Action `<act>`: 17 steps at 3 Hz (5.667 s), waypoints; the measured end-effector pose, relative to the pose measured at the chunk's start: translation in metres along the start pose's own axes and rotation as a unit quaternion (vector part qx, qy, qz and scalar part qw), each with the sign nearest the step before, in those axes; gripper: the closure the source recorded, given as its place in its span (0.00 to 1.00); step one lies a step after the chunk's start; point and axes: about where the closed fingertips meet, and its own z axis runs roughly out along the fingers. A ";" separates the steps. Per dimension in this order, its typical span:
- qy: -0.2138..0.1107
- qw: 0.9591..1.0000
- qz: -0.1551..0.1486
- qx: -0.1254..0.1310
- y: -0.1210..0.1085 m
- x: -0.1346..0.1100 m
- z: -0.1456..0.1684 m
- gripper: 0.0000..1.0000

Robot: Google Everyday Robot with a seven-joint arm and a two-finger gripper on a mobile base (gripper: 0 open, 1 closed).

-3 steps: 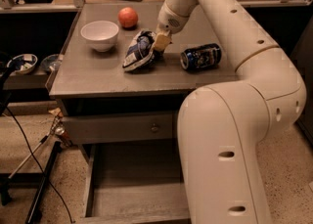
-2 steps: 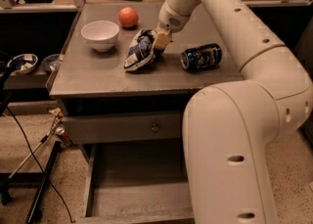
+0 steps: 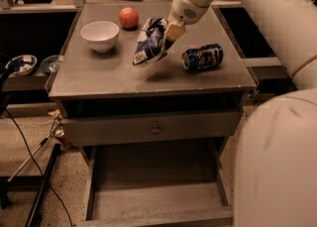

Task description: Place blue chip bag into middle drawer

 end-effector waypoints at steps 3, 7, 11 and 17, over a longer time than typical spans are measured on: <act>-0.011 0.999 -0.013 0.048 0.056 -0.010 -0.036 1.00; -0.009 0.994 0.001 0.110 0.150 -0.016 -0.085 1.00; 0.002 0.993 0.087 0.080 0.225 0.047 -0.034 1.00; 0.042 0.981 0.184 0.030 0.270 0.107 0.061 1.00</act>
Offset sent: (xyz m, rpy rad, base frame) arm -0.1074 0.0066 0.0275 -0.0065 -0.1464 0.0047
